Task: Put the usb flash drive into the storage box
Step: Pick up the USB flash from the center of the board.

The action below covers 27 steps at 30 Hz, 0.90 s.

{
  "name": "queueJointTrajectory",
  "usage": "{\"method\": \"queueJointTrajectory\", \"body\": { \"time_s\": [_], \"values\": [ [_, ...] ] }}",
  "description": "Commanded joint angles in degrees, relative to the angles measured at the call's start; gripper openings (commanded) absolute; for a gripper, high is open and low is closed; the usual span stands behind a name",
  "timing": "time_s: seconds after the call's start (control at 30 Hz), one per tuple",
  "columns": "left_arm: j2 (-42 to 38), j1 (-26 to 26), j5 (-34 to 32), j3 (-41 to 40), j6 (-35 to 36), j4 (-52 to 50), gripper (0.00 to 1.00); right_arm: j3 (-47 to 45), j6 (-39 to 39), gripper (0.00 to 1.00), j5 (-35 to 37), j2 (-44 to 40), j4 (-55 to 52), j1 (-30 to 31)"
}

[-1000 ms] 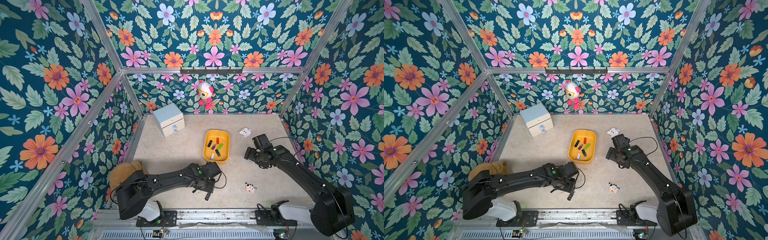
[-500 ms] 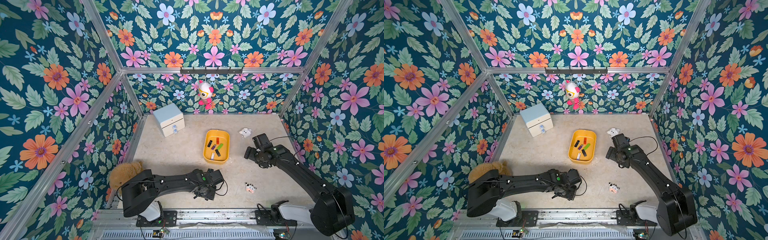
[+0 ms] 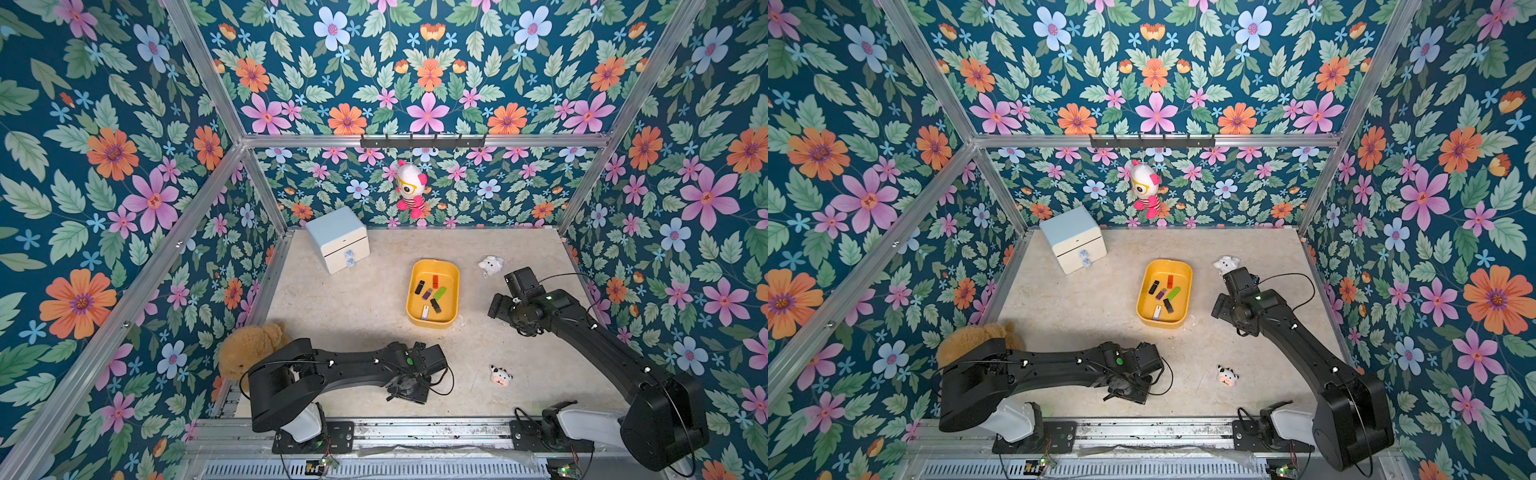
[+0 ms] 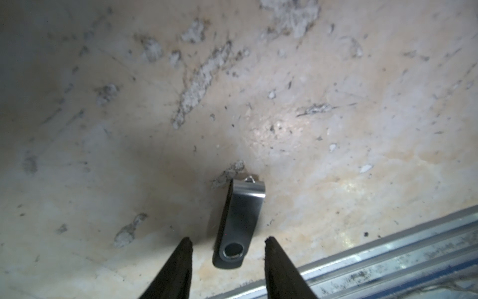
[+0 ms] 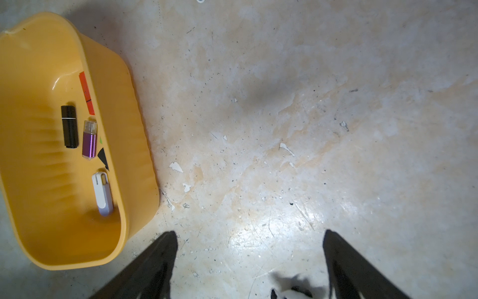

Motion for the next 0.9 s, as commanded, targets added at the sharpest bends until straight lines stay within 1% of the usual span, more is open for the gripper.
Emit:
{"method": "queueJointTrajectory", "body": {
  "time_s": [0.0, 0.13, 0.27, 0.4, 0.53, 0.63, 0.7, 0.8, 0.83, 0.87],
  "values": [
    [1.0, -0.3, -1.3, 0.7, -0.4, -1.0, 0.49, 0.0, -0.4, 0.92, 0.6, -0.1, -0.4, 0.0],
    [2.9, -0.9, -2.3, 2.2, 0.2, -2.3, 0.47, -0.1, -0.4, 0.92, 0.6, -0.3, -0.4, 0.0],
    [5.2, -1.4, -4.1, 4.7, 1.0, -6.0, 0.45, -0.3, -0.4, 0.92, 0.6, -0.3, -0.2, 0.0],
    [6.1, -1.6, -4.0, 5.6, 1.1, -6.8, 0.38, -0.7, -0.4, 0.92, 0.5, -0.3, 0.0, 0.0],
    [6.7, -1.6, -3.8, 5.8, 1.0, -6.9, 0.33, -0.8, -0.4, 0.92, 0.5, -0.3, 0.1, 0.0],
    [6.9, -1.6, -3.8, 6.0, 1.0, -7.2, 0.25, -0.7, -0.5, 0.92, 0.6, -0.3, 0.2, 0.0],
    [7.2, -1.6, -3.8, 6.2, 1.1, -7.4, 0.14, -0.8, -0.5, 0.92, 0.6, -0.3, 0.3, 0.0],
    [7.5, -1.7, -4.0, 6.7, 1.3, -7.7, 0.04, -1.0, -0.5, 0.92, 0.5, -0.2, 0.3, 0.0],
    [7.7, -1.7, -4.0, 6.8, 1.2, -7.8, 0.01, -1.0, -0.5, 0.92, 0.5, -0.3, 0.3, 0.0],
    [7.8, -1.6, -4.1, 7.0, 1.3, -8.1, 0.00, -1.1, -0.6, 0.92, 0.5, -0.3, 0.4, 0.0]
  ]
}}
